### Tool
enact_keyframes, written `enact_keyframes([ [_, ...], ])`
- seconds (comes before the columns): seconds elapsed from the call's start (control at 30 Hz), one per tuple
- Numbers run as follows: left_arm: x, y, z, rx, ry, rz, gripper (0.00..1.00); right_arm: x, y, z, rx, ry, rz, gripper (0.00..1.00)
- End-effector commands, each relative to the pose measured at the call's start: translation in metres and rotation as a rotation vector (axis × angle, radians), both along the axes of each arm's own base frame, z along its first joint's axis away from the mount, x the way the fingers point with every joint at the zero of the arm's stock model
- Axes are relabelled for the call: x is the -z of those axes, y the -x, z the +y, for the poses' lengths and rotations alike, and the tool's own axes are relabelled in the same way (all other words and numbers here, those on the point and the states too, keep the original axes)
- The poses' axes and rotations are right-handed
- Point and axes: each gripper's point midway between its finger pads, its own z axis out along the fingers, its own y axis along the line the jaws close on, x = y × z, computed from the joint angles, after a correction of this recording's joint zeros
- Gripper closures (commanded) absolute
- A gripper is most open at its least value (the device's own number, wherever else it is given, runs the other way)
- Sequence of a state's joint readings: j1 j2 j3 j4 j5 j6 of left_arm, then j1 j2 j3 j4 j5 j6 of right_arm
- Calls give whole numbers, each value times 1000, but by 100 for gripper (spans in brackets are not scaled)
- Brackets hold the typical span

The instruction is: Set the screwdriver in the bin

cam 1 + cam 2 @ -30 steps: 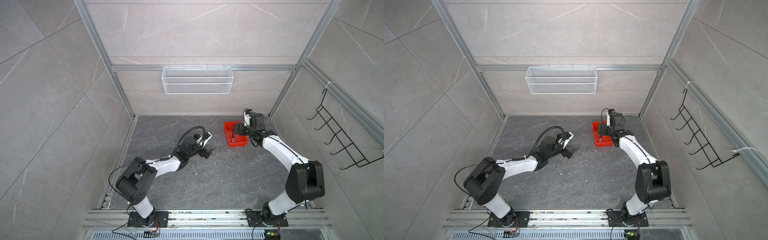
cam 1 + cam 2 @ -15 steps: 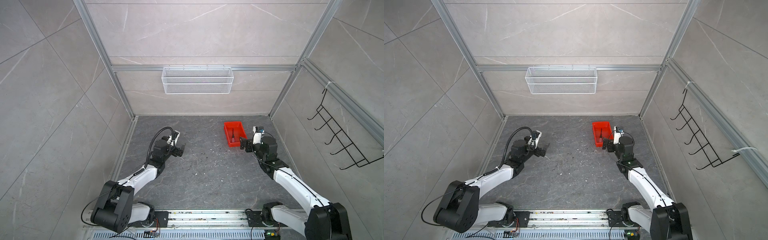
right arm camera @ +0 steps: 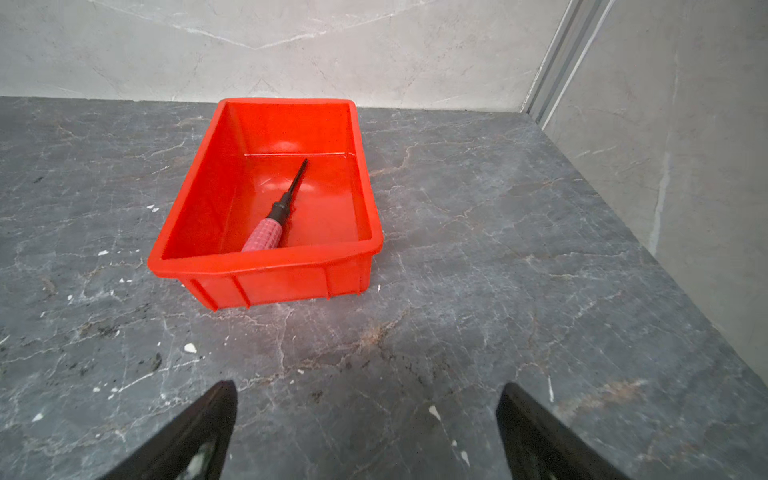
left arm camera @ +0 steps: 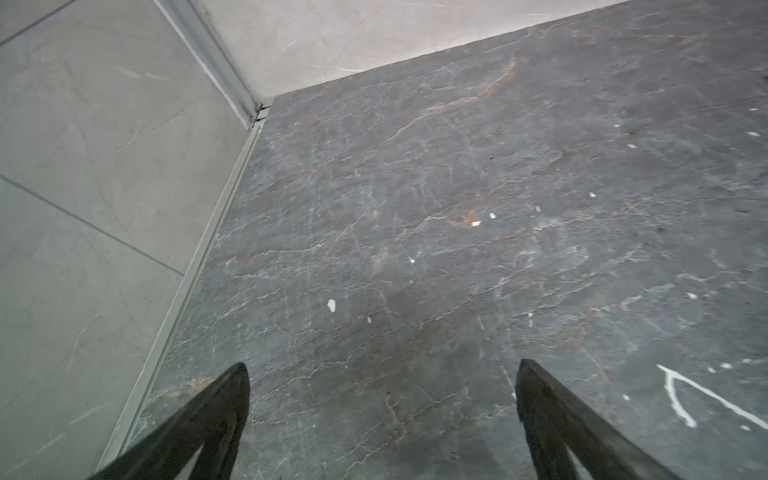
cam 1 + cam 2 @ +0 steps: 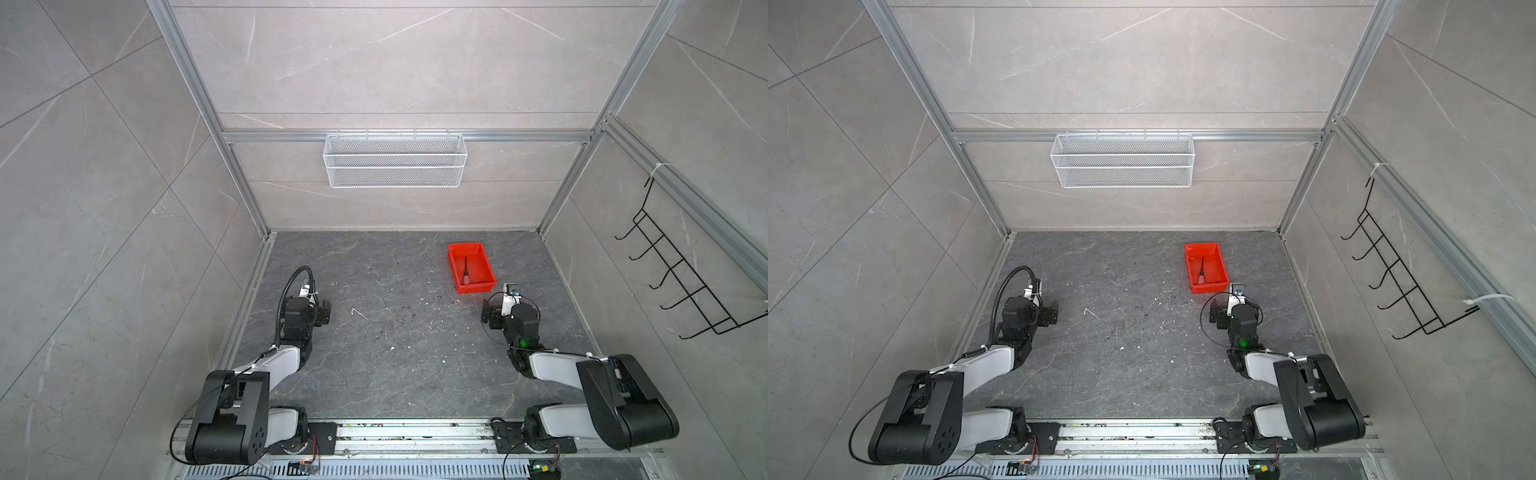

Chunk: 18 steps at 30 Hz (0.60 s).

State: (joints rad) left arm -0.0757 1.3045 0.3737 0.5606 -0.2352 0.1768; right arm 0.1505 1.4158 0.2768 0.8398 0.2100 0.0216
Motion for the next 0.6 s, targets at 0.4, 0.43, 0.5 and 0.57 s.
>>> enact_keyframes([
  [0.4, -21, -17, 5, -34, 165, -99, 0, -4, -25, 4, -47, -18, -21, 1],
  [0.43, -19, -18, 6, -39, 164, -97, 0, -4, -25, 3, -45, -16, -21, 1],
  [0.5, -10, -20, 7, -48, 164, -91, 0, -4, -25, 3, -44, -15, -21, 1],
  [0.57, 3, -23, 14, -78, 171, -106, 0, -4, -25, 3, -43, -14, -22, 1],
])
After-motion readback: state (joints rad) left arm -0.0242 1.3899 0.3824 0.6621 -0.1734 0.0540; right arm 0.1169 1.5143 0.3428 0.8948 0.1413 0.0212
